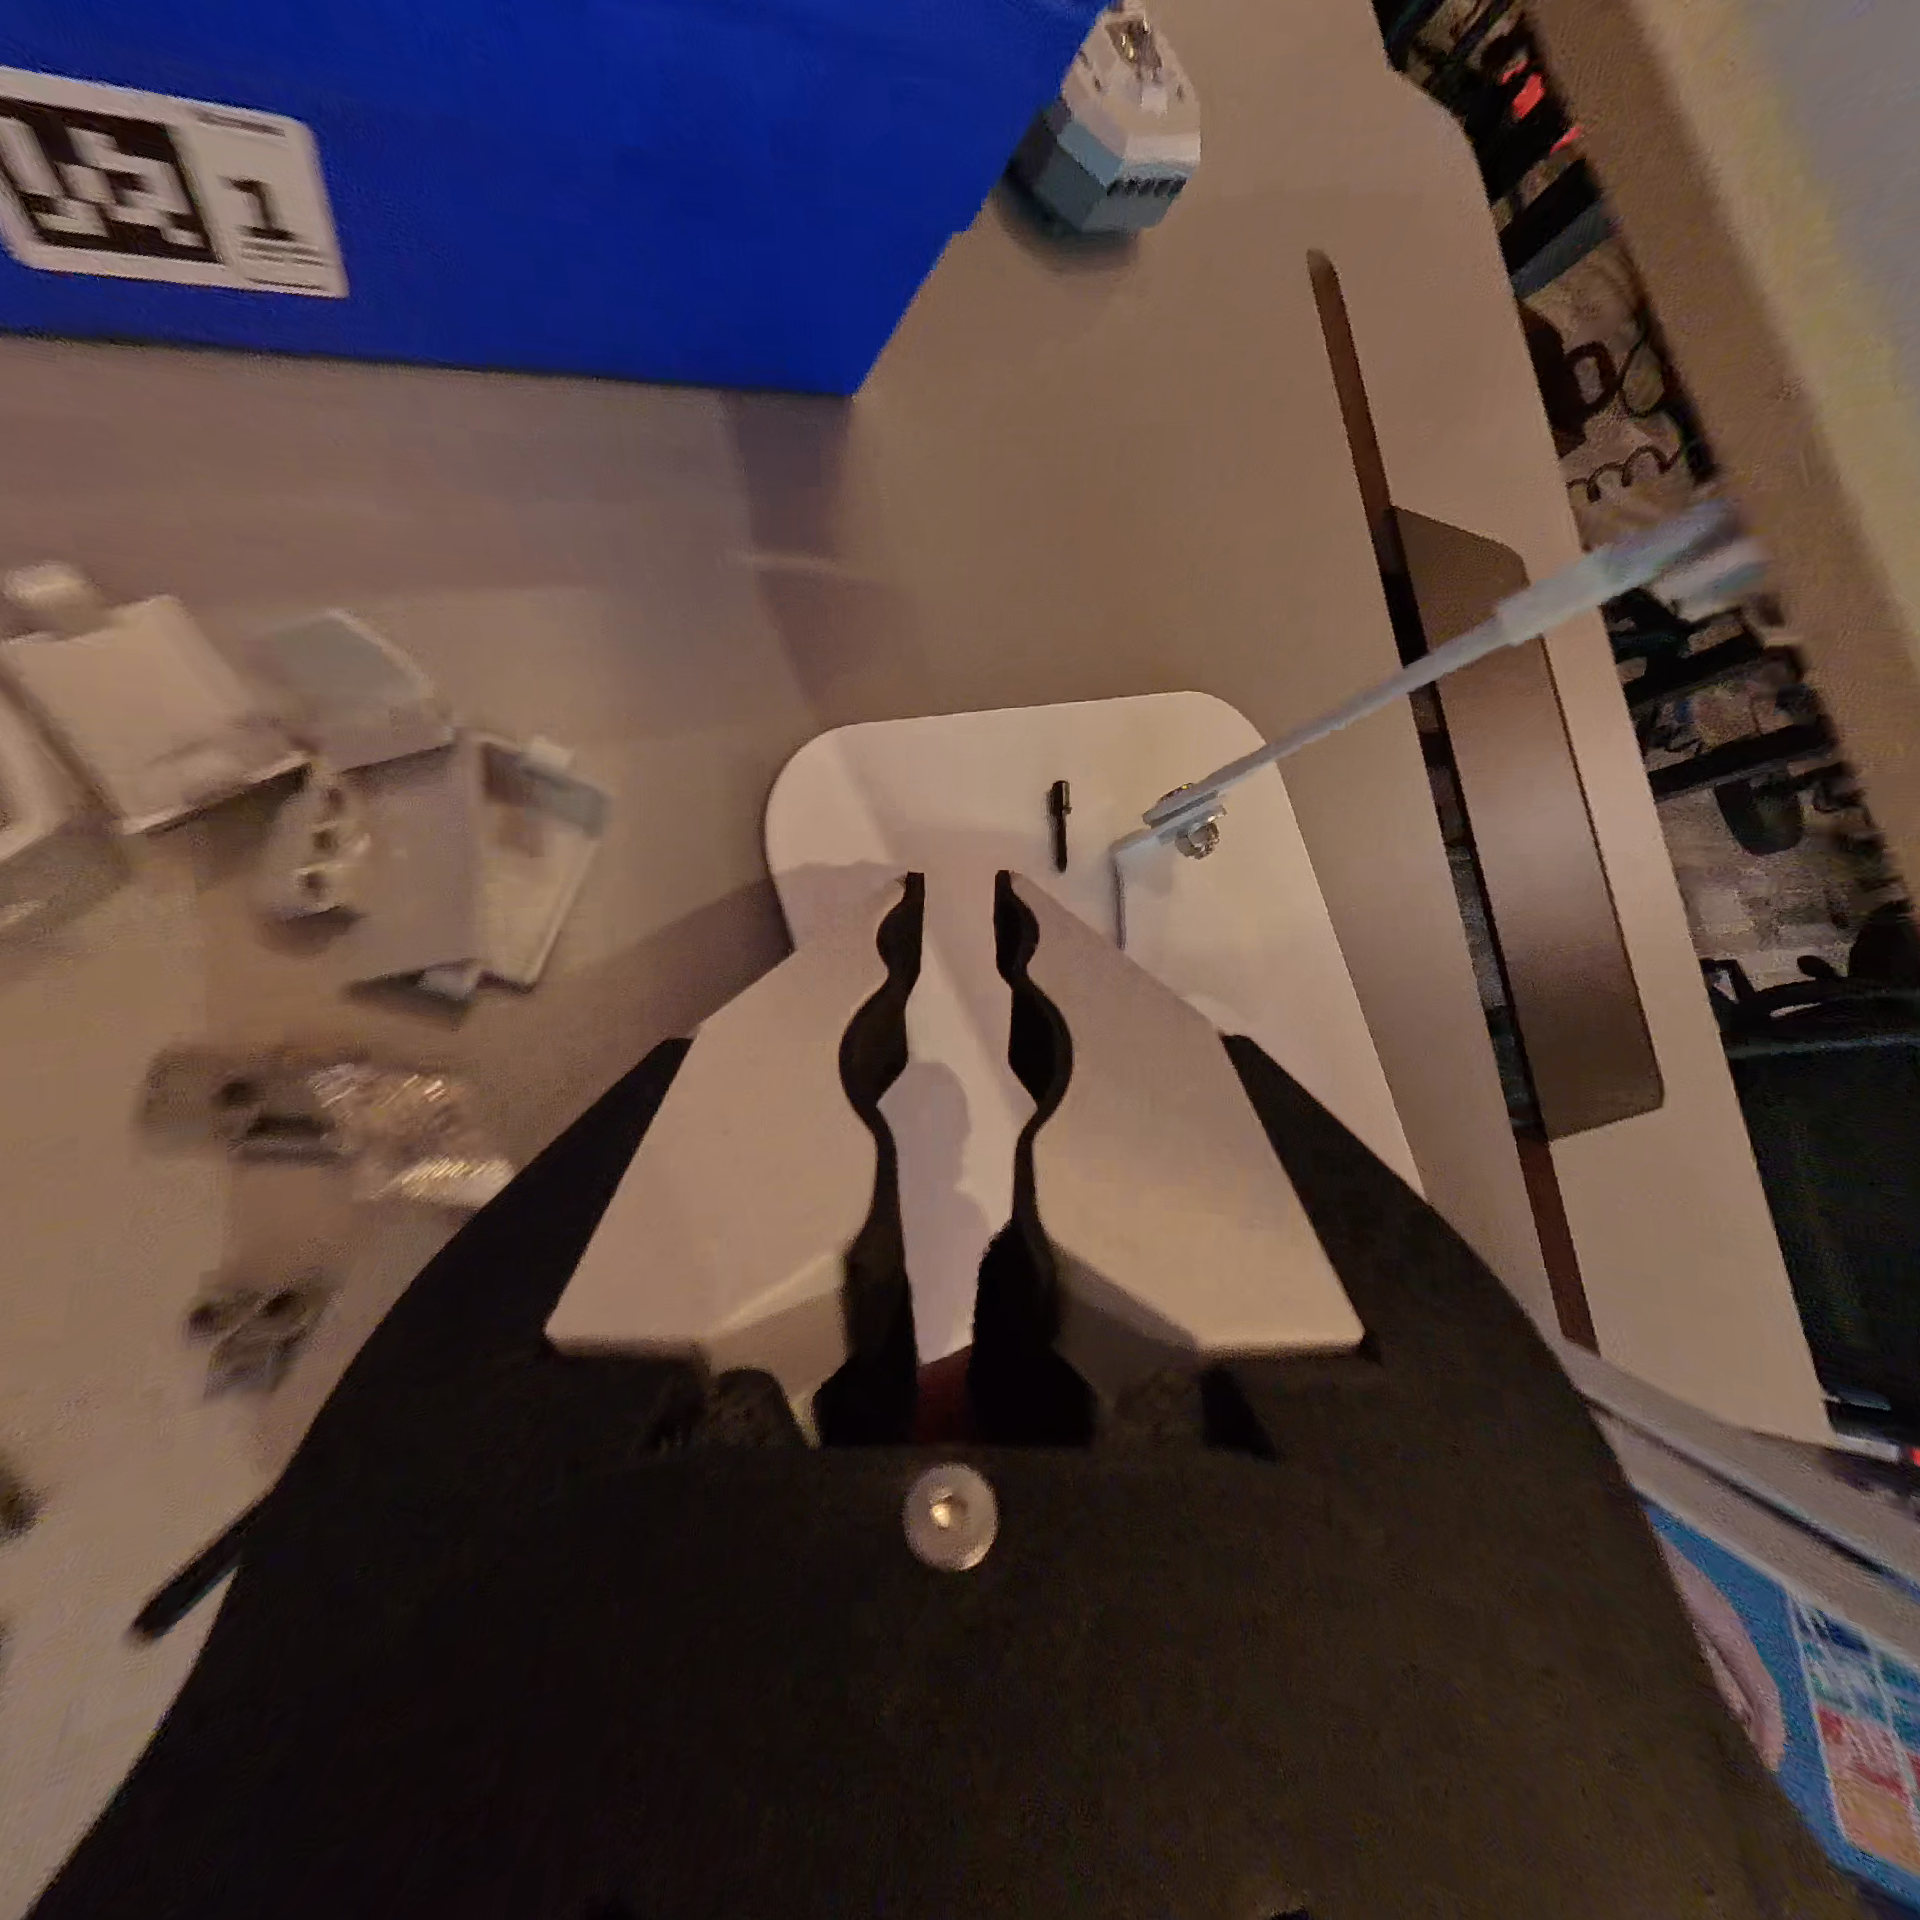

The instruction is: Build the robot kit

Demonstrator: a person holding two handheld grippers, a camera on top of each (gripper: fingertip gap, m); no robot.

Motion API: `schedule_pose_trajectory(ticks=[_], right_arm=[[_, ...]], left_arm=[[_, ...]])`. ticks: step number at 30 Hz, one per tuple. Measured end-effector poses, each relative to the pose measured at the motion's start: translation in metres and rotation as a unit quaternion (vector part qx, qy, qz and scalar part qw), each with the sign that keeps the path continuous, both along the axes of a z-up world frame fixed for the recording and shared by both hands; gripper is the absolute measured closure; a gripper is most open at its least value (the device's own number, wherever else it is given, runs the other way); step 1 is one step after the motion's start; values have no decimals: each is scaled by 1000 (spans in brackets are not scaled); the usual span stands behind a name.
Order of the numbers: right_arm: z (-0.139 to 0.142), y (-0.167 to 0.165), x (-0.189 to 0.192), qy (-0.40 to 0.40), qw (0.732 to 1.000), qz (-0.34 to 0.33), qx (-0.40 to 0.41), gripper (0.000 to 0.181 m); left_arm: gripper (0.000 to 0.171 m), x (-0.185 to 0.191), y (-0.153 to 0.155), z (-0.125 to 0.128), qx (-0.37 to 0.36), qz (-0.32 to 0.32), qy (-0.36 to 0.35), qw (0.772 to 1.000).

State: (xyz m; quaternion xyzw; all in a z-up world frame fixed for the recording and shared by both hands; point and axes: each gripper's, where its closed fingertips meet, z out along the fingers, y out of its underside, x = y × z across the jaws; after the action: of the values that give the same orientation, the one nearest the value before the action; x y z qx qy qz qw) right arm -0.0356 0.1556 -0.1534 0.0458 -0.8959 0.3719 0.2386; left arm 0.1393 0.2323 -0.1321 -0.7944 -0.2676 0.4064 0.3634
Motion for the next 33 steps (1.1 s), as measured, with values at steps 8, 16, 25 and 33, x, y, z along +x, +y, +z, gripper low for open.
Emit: schedule_pose_trajectory(ticks=[8,16,25,33], right_arm=[[-24,-13,-39,-36,999,-31,6,167],[-29,-20,-50,-44,998,-34,-13,181],[-29,-15,-25,-88,996,4,0,181],[-7,29,37,-84,995,53,22,181]], left_arm=[[166,0,2,-2,9,-9,-9,1000],[166,1,3,-1,20,-18,-13,1000],[166,1,3,-2,24,-20,-17,999],[166,0,0,-8,7,-7,-37,999]])
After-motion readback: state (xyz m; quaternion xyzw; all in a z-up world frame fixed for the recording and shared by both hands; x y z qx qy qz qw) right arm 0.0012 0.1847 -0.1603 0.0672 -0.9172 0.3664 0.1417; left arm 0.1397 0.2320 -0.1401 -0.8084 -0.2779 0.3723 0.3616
